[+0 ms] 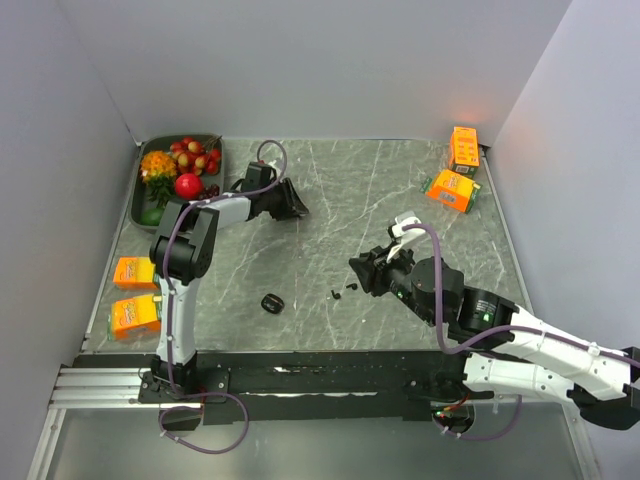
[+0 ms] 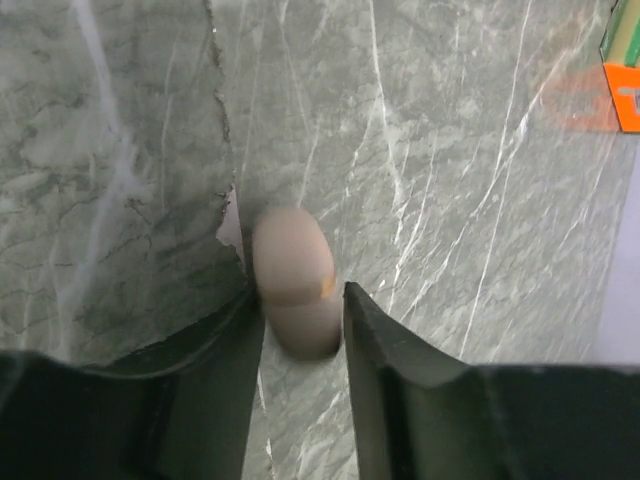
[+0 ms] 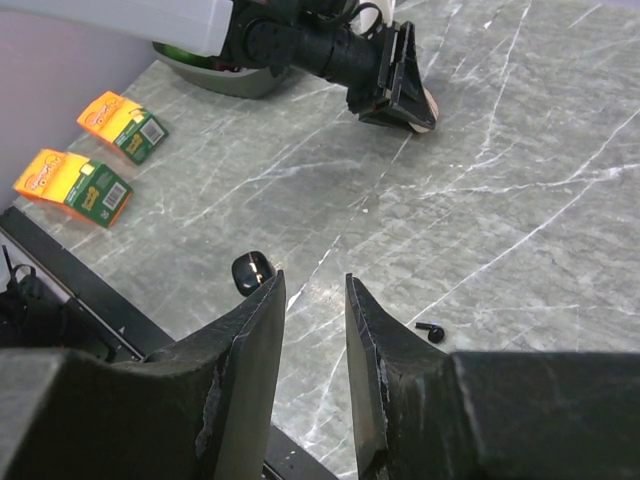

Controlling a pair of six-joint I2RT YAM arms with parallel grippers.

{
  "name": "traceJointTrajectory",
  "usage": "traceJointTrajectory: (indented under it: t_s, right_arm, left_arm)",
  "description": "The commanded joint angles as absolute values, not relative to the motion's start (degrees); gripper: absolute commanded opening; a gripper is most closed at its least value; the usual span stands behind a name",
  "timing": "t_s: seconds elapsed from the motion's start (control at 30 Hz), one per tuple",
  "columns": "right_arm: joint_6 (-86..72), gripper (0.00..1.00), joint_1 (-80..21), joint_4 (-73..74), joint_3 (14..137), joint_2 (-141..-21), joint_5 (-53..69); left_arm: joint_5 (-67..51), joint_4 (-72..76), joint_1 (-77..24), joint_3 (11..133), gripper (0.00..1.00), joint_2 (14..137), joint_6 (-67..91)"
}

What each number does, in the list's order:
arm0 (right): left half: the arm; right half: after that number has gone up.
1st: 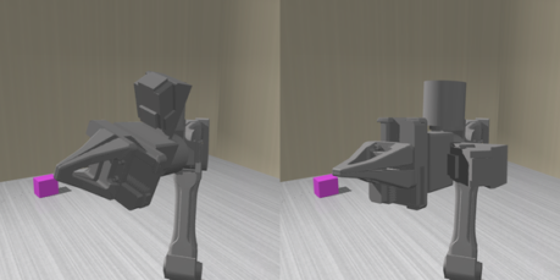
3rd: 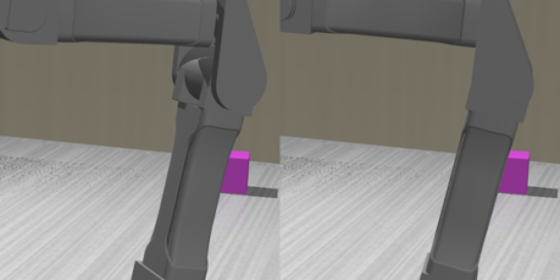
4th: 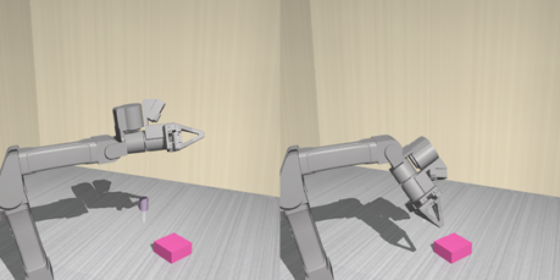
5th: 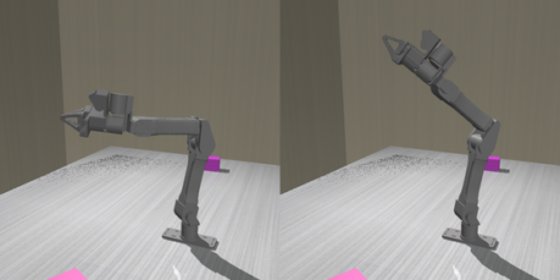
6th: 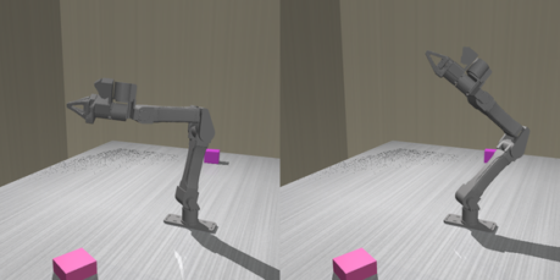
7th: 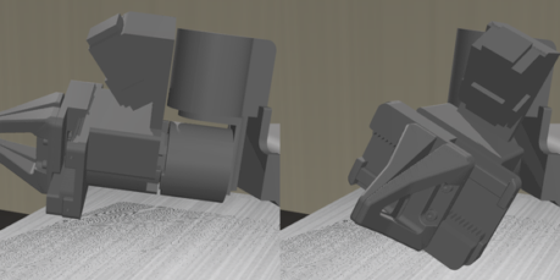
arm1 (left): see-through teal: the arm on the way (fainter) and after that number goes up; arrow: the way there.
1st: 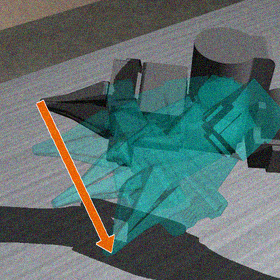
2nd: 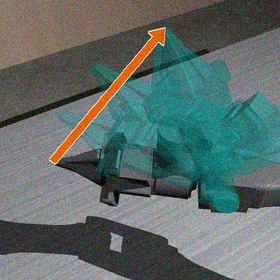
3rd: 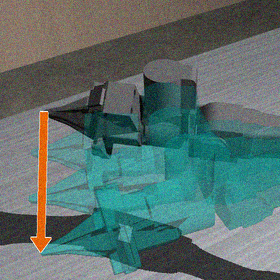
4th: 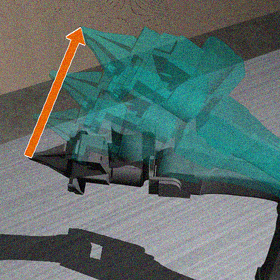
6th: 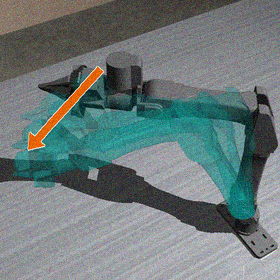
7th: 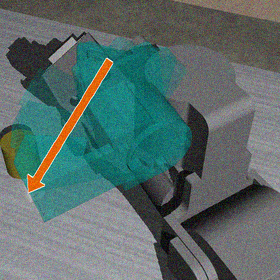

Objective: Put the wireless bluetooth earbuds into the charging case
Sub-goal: Place the charging case at the center of the board.

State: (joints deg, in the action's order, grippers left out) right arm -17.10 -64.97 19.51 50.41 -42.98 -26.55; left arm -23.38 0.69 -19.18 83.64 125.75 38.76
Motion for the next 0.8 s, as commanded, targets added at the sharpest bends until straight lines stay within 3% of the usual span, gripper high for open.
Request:
traceJointTrajectory:
  t_s: [0.0,0.37,0.43,0.57,0.67,0.7,0.77]
  right_arm:
    - [-17.1,0.38,-64.6,17.8,50.9,-43.3,-26.7]
    - [-17.1,0.39,-64.4,17.0,50.6,-43.2,-25.7]
    - [-17.1,0.38,-64.5,17.0,50.3,-43.0,-25.8]
    - [-17.3,0.39,-64.3,15.9,48.7,-42.8,-26.9]
    - [-18.5,0.41,-64.2,14.7,46.9,-43.6,-28.1]
    - [-18.7,0.41,-64.2,14.0,45.7,-43.9,-28.4]
    - [-19.3,0.42,-64.1,12.3,44.5,-44.0,-28.8]
  left_arm:
    - [-21.0,-4.7,-19.3,82.5,0.50,125.2,36.7]
    - [-16.5,-7.4,-19.3,75.8,0.67,114.6,35.5]
    - [-15.9,-9.3,-19.3,75.4,0.83,111.8,35.5]
    - [-11.8,-12.0,-21.7,71.6,0.91,98.7,35.4]
    - [-0.2,-14.8,-29.7,67.8,0.93,88.5,34.9]
    - [9.7,-14.9,-35.3,66.4,0.94,86.1,35.6]
    - [18.8,-13.7,-42.8,60.1,0.99,78.9,39.1]
